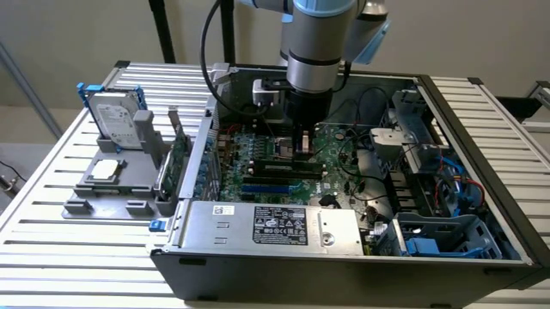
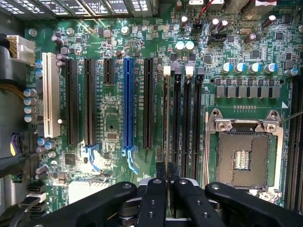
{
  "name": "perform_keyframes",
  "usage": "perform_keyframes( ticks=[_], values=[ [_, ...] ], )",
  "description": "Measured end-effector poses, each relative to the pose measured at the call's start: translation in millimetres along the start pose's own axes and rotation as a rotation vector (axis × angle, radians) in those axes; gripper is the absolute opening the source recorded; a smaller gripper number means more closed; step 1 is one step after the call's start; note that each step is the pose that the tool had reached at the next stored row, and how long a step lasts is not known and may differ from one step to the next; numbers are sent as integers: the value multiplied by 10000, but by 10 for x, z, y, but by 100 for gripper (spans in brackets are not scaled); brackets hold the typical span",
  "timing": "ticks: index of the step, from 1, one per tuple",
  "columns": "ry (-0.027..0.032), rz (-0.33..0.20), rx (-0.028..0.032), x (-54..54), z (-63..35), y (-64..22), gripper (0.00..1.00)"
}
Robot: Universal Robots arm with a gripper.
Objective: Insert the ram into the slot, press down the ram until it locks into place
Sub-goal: 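Insert the ram into the slot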
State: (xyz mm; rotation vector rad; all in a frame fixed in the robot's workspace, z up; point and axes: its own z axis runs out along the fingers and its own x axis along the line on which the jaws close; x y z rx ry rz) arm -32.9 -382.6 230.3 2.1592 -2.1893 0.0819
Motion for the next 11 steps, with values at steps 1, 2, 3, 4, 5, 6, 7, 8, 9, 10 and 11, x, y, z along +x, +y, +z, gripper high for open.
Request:
perform_keyframes(
  ticks=[1, 2, 3, 4, 5, 6, 7, 8, 9, 10, 11],
  values=[
    [1, 2, 0, 0, 2, 1, 13],
    [1, 2, -1, 0, 3, 1, 13],
    [1, 2, 0, 0, 6, 1, 13],
    [1, 2, -1, -1, 8, 1, 13],
    [2, 2, 0, -1, 9, 0, 13],
    [2, 4, 0, -1, 11, 0, 13],
    [1, 4, 0, -1, 13, 0, 13],
    [1, 4, 0, -1, 16, 0, 13],
    [1, 5, 0, -1, 18, 0, 13],
    [0, 5, 0, -2, 21, 0, 13],
    [1, 5, -1, -2, 24, 0, 13]
  ],
)
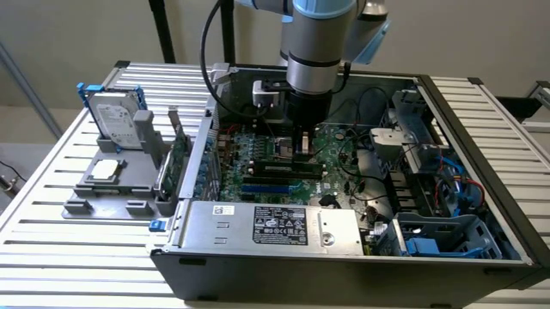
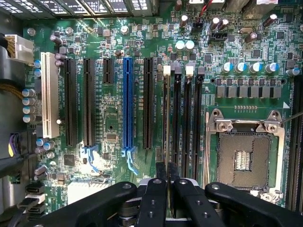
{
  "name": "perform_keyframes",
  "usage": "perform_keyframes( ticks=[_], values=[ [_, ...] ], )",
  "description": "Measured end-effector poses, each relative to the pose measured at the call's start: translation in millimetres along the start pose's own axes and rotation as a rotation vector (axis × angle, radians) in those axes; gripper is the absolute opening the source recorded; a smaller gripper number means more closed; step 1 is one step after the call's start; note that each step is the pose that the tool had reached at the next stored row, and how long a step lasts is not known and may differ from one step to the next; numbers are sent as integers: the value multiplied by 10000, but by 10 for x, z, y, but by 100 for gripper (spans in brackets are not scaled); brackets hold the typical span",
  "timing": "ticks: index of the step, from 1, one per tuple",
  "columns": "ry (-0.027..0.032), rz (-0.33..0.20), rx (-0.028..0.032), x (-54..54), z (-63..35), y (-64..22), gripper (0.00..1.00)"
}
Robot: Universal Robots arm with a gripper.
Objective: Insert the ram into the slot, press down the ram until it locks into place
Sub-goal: 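Insert the ram into the slot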
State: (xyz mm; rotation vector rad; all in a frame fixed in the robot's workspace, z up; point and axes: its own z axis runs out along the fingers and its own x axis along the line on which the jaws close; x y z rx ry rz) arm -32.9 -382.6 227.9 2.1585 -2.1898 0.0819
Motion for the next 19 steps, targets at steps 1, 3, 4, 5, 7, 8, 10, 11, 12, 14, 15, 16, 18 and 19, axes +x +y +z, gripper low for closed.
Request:
perform_keyframes(
  ticks=[1, 3, 4, 5, 7, 8, 10, 11, 12, 14, 15, 16, 18, 19],
  values=[
    [0, 1, 0, 0, 3, 0, 13],
    [0, 1, 0, -1, 10, 0, 13],
    [1, 2, 0, -1, 13, 0, 13],
    [1, 2, -1, -1, 16, 0, 13],
    [2, 4, -1, -1, 17, 0, 13],
    [2, 4, -1, -1, 17, 0, 14],
    [-3, 3, -7, 0, -9, 0, 14],
    [-4, 3, -16, 3, -41, 0, 21],
    [-3, 3, -25, 6, -74, 1, 21],
    [-6, 2, -38, 12, -138, 2, 21],
    [-7, 1, -42, 15, -169, 4, 21],
    [-12, 1, -44, 17, -199, 9, 21],
    [-19, 1, -45, 20, -232, 22, 18],
    [-22, 0, -45, 20, -232, 24, 12]
  ],
)
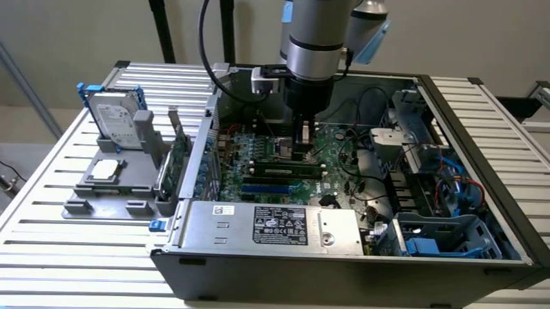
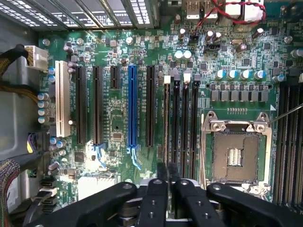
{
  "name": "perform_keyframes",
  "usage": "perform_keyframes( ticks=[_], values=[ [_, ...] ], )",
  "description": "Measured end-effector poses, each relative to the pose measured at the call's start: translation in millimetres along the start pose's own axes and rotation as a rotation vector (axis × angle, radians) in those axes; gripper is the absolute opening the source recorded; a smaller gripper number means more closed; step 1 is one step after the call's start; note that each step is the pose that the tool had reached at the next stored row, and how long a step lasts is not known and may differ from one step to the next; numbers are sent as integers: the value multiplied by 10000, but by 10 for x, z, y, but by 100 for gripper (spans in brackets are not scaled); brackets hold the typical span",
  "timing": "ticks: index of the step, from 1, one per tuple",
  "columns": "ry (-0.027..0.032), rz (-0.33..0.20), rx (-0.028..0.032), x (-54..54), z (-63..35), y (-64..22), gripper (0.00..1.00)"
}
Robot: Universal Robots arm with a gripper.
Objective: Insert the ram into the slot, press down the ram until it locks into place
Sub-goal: 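Insert the ram into the slot, then press down the ram until it locks into place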
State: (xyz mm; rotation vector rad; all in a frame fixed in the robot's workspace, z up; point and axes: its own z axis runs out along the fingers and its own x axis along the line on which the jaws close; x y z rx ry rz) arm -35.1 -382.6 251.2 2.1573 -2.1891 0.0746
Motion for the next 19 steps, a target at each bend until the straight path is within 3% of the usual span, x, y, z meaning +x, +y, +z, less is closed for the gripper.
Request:
perform_keyframes(
  ticks=[19],
  values=[
    [1, 5, -1, -2, 32, 10, 11]
  ],
)
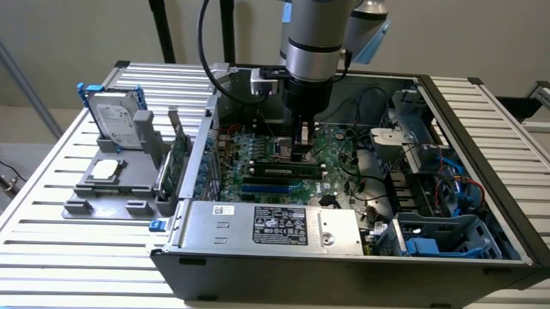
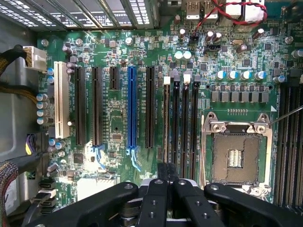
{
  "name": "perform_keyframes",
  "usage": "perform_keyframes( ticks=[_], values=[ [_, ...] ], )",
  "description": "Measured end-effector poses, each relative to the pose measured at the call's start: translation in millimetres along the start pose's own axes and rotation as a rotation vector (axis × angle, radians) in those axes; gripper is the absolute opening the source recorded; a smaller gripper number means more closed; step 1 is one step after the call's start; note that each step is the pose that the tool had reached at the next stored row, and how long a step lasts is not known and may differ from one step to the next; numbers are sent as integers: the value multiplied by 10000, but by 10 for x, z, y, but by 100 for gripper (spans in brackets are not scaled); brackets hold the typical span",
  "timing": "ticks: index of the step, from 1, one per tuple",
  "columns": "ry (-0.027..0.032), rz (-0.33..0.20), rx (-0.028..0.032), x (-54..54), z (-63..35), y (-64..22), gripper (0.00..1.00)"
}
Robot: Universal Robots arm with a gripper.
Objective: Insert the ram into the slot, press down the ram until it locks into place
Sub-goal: 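Press down the ram until it locks into place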
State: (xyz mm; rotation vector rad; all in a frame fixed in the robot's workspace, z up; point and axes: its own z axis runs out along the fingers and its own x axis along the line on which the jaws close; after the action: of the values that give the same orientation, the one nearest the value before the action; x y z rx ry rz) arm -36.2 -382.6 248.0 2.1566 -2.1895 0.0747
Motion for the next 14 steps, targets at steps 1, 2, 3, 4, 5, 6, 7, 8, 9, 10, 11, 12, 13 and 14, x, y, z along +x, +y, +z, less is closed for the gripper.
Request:
perform_keyframes(
  ticks=[1, 2, 3, 4, 5, 6, 7, 8, 9, 10, 11, 12, 13, 14],
  values=[
    [0, 0, -4, -1, 11, 0, 11],
    [0, 0, -8, -2, 22, 1, 11],
    [0, 1, -13, -3, 34, 2, 11],
    [-1, 1, -17, -4, 48, 2, 11],
    [-1, 0, -20, -5, 61, 2, 11],
    [0, 0, -24, -6, 74, 4, 11],
    [-1, 1, -28, -7, 86, 6, 11],
    [0, 1, -31, -8, 97, 9, 11],
    [0, 0, -33, -9, 107, 13, 11],
    [-1, 0, -36, -10, 116, 15, 11],
    [0, 0, -36, -10, 123, 17, 11],
    [-1, -2, -38, -11, 132, 18, 11],
    [-1, -2, -39, -12, 141, 18, 11],
    [-1, -2, -40, -13, 151, 18, 11]
  ],
)
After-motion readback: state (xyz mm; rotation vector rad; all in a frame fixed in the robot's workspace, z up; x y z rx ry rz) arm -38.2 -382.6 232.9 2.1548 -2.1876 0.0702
